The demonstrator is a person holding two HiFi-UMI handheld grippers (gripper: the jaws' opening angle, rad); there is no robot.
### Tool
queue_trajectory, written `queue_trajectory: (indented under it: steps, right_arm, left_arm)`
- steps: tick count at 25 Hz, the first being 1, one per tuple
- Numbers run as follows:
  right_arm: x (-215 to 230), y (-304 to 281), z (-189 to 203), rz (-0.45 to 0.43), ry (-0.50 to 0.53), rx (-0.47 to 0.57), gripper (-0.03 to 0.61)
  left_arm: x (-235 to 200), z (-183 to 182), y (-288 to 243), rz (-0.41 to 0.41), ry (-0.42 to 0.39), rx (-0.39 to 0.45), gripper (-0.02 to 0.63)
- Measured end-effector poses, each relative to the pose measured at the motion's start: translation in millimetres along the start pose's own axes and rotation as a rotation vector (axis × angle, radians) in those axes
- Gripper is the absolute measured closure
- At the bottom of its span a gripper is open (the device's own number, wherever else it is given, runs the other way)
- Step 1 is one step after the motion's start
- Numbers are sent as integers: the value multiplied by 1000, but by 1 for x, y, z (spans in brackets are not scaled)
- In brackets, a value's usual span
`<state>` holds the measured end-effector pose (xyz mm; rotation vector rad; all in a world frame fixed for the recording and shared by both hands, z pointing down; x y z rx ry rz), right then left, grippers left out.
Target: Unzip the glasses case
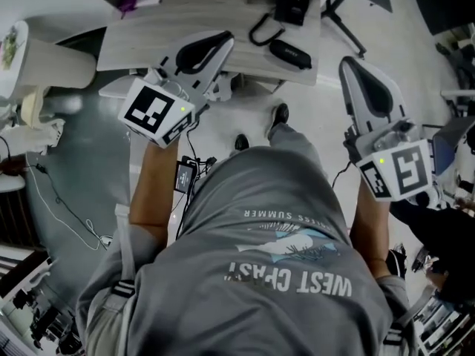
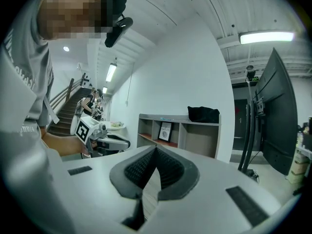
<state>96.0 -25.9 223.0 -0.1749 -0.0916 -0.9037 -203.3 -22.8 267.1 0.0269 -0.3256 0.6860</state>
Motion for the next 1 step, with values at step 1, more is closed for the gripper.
queue_trajectory:
  steps: [1]
  right_arm:
    - [0,0,0,-1,-1,0,571]
  left_arm:
    - [0,-1,0,-1,0,-1,600]
Point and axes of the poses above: the fingertips, and each gripper's own axes: y backward along the fingers, x to its right, z out of its underside, the point moved 10 cm from there along y, backward along the fingers, and after that the axes turned 13 degrees about -y, right-handed, at the moved point
